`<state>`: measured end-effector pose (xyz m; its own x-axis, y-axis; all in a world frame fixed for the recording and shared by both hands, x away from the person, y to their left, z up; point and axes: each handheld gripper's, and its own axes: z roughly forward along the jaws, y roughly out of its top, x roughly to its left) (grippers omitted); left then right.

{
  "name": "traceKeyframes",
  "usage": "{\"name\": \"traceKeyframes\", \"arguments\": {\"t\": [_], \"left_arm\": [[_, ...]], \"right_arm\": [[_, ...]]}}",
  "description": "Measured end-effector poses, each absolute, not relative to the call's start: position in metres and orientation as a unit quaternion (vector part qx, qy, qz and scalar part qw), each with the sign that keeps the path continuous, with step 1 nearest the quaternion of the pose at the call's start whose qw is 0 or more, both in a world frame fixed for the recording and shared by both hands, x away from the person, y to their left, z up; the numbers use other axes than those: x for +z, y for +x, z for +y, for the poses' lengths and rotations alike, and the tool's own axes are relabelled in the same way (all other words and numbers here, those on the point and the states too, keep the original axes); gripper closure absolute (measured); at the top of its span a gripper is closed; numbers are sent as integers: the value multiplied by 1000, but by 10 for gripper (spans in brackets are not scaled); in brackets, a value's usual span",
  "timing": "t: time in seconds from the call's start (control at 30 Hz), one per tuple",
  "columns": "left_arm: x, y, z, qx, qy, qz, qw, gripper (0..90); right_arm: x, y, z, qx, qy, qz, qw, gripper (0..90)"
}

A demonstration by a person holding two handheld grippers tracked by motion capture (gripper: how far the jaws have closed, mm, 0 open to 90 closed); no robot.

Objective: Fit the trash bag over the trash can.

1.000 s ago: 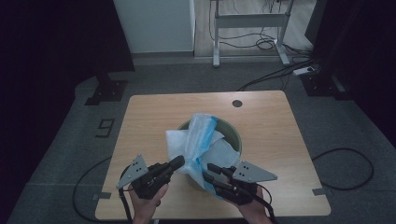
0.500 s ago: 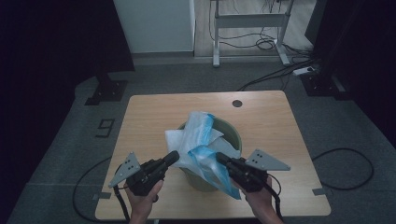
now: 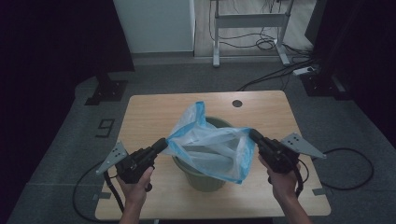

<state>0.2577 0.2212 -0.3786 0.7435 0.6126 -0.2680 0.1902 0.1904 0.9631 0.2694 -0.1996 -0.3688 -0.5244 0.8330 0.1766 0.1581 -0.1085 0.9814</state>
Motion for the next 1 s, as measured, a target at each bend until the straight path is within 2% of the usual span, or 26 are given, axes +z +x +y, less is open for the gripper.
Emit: {"name": "traceKeyframes", "arguments": {"t": [0.37, 0.73, 0.93, 1.0], "left_arm": [[-404, 245, 242, 130, 608, 340, 706, 900], [-426, 227, 250, 111, 631, 334, 692, 899], [-430, 225, 246, 108, 639, 332, 685, 897], [-426, 224, 245, 103, 638, 328, 689, 841]], "right_arm": [[-403, 257, -230, 616, 441, 596, 267, 889], [-436, 237, -230, 615, 435, 615, 234, 888], [-440, 233, -233, 622, 433, 613, 223, 874], [-437, 231, -232, 625, 425, 615, 223, 854]]}}
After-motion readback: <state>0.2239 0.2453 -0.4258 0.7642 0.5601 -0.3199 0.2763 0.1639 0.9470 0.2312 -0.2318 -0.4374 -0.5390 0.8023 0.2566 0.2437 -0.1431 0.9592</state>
